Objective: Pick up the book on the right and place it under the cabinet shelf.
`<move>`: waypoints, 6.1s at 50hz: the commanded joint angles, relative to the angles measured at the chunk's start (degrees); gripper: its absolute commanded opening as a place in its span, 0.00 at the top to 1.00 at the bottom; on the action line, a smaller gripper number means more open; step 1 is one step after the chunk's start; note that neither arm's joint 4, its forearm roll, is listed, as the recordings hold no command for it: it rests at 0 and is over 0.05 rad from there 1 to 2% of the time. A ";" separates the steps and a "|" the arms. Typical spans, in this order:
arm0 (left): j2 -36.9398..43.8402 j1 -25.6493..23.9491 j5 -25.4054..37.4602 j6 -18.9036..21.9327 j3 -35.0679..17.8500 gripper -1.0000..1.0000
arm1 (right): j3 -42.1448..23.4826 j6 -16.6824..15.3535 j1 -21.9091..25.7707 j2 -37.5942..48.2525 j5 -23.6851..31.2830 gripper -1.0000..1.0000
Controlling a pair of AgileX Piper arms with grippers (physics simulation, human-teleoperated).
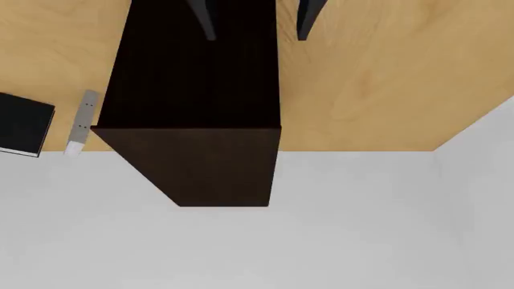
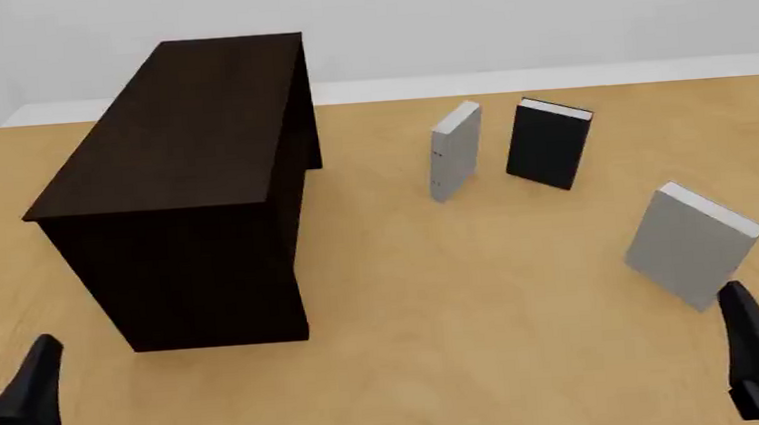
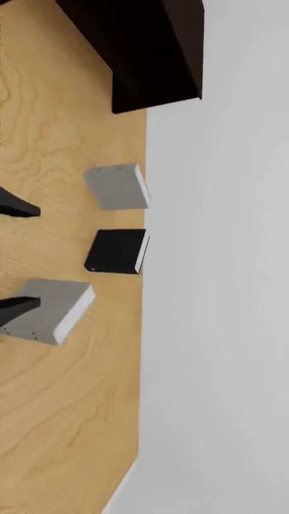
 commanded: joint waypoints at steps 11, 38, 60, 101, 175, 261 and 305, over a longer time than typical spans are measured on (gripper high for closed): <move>0.26 0.00 -0.07 0.00 -0.15 0.00 | -5.71 0.52 0.38 -0.07 4.28 0.00; 0.26 0.00 -0.07 0.00 -0.15 0.00 | -32.59 -6.31 2.75 20.27 9.82 0.00; 0.26 0.00 -0.07 0.00 -0.15 0.00 | -55.10 -8.57 3.55 44.57 23.32 0.00; 0.26 0.00 -0.07 0.00 -0.15 0.00 | -72.37 -8.44 -1.82 60.13 46.82 0.00; 0.26 0.00 -0.07 0.00 -0.15 0.00 | -77.37 -10.01 -11.94 83.56 50.21 0.00; 0.26 0.00 -0.07 0.00 -0.15 0.00 | -69.38 -15.62 -14.28 92.63 50.59 0.00; 0.26 0.00 -0.07 0.00 -0.15 0.00 | -68.28 -17.36 -14.77 93.71 50.04 1.00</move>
